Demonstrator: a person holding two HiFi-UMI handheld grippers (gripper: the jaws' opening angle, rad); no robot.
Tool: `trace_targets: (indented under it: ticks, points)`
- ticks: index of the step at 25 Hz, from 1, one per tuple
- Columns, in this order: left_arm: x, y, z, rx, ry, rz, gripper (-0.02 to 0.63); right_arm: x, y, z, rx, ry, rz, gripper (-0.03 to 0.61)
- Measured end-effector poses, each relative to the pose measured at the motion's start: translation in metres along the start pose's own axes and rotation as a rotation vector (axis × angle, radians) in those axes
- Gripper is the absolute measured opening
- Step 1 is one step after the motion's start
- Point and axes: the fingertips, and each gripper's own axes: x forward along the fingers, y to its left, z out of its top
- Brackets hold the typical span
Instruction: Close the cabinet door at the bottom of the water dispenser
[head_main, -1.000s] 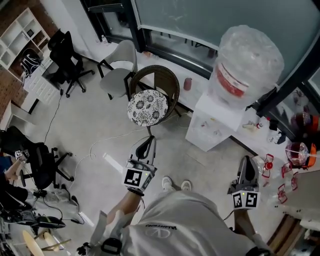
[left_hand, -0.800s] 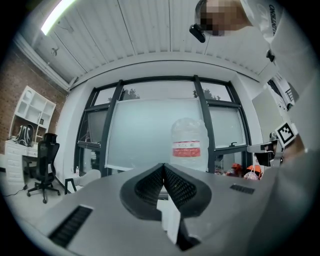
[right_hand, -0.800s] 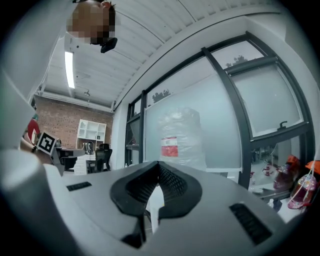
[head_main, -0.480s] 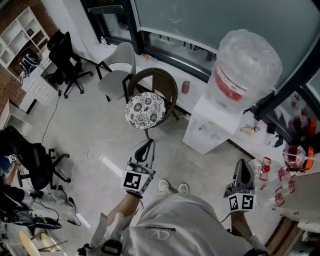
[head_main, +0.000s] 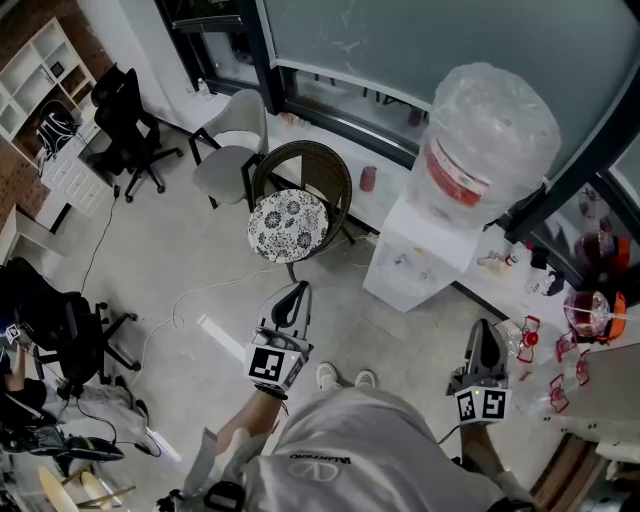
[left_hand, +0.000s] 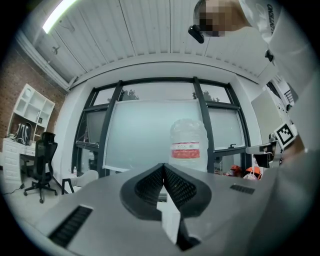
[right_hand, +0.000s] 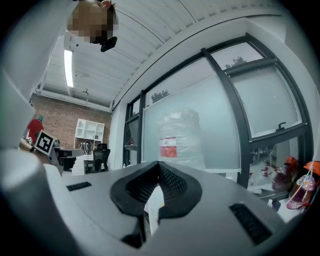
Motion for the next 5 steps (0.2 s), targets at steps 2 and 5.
trace_targets:
  ticks: [2, 5]
  points:
    - [0.0003, -0.0007, -0.0005, -0.004, 0.001, -0.001, 0.009, 0.0008, 0.0000, 0.0003, 0.001, 0.002, -0.001, 0.015]
    - [0.0014, 0.0005, -0.0004, -0.010, 0.005, 0.003, 0.009, 0.0031, -0.0002, 0.0020, 0.000, 0.000, 0.000, 0.015]
